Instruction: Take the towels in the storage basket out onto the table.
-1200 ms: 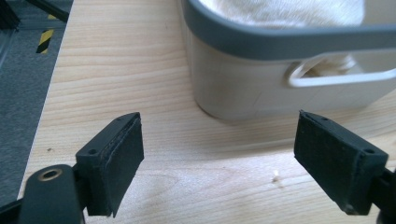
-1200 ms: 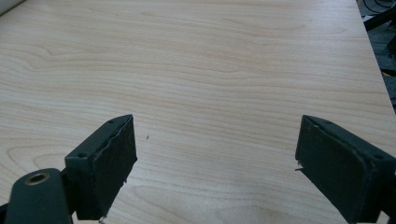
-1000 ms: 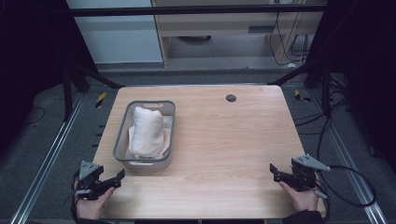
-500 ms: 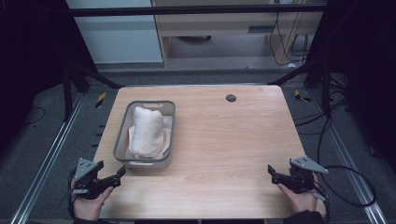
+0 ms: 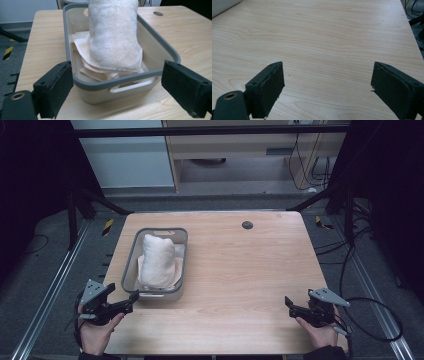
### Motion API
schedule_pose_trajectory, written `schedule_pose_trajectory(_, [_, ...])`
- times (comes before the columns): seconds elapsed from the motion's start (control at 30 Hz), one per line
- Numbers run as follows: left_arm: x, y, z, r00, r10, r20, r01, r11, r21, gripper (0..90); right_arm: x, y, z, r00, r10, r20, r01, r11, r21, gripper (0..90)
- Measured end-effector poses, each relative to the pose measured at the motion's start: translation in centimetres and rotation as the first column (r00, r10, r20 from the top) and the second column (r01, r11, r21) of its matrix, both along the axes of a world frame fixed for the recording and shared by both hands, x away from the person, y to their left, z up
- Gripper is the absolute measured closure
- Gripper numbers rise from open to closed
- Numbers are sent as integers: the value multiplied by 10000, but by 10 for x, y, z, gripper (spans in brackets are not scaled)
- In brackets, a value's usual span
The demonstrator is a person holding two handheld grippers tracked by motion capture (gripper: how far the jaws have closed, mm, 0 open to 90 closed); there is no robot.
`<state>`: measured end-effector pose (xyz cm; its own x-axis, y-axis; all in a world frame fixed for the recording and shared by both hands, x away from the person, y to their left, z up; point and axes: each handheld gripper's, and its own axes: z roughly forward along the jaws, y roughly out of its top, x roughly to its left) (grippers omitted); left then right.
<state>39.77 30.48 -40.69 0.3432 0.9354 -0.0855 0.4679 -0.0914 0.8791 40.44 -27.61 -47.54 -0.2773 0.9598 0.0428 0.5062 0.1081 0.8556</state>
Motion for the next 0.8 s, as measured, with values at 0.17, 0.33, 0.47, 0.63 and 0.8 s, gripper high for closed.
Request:
schedule_pose_trajectory(0.17, [9,-3,12,9999,-127,41,127,9999,-12,83,0,1,0,10000,69,-50,-69,10000,60,112])
schedule_pose_trajectory(0.33, [17,-7,21,9997,-236,65,237,9997,-57,75,1,1,-1,9999,58,-85,-58,10000,71,109])
schedule_pose_trajectory(0.47, [26,-11,25,9995,-302,37,302,9995,46,67,1,2,0,9998,97,-178,-95,9998,148,105])
schedule_pose_trajectory(0.63, [44,-17,29,9992,-382,-125,383,9992,76,62,1,2,-1,9999,109,-129,-108,9999,88,103])
schedule_pose_trajectory(0.8, [60,-23,31,9988,-388,-313,396,9989,238,61,2,2,-1,9996,177,-199,-176,9998,59,99])
